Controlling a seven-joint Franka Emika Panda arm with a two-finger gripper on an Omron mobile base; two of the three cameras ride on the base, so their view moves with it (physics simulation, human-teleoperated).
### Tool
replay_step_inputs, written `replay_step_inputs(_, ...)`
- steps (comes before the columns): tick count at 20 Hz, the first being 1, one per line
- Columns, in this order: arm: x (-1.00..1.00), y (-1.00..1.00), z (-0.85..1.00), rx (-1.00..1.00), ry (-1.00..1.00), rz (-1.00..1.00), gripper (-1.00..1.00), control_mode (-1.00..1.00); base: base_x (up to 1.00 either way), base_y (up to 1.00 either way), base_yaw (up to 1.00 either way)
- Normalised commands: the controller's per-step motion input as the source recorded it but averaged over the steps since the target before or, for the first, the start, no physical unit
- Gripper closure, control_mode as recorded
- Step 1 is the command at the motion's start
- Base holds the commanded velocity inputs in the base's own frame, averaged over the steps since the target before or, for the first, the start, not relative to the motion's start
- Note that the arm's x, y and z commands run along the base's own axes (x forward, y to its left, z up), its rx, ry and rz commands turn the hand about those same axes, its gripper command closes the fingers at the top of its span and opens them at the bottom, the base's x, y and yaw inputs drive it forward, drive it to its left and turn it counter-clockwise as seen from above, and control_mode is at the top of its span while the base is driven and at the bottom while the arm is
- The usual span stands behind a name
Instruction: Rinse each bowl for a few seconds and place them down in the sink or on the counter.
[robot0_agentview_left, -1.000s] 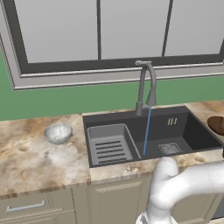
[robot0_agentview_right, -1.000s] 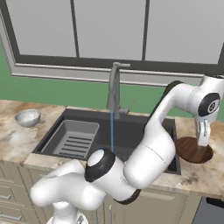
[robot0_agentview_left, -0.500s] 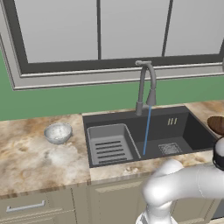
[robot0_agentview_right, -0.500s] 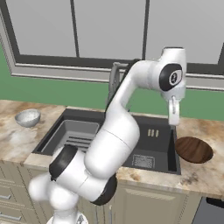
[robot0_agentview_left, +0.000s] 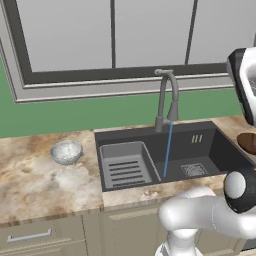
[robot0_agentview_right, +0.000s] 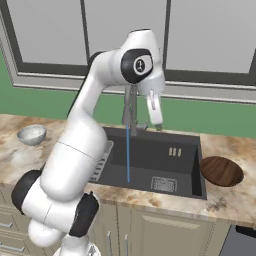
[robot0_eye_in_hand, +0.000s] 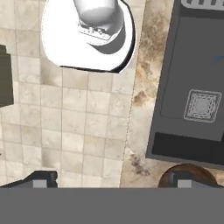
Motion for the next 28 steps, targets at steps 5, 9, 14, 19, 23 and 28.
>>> replay_step_inputs(5,-0.2,0.94,0.28,-0.01,0.0,0.19,-1.0,-1.0,0.0,0.0,0.0)
replay_step_inputs(9,-0.21,0.91,0.14,0.0,0.0,0.21,-1.0,-1.0,0.0,0.0,0.0)
replay_step_inputs(14,-0.2,0.94,0.04,0.0,0.0,0.21,-1.0,-1.0,0.0,0.0,0.0)
replay_step_inputs(19,0.0,1.0,-0.03,0.07,0.06,0.13,-1.0,-1.0,0.0,0.0,0.0)
replay_step_inputs(23,0.07,1.0,-0.17,0.02,0.06,0.09,-1.0,-1.0,0.0,0.0,0.0)
replay_step_inputs(28,0.04,1.0,-0.18,0.0,0.03,0.07,-1.0,-1.0,0.0,0.0,0.0)
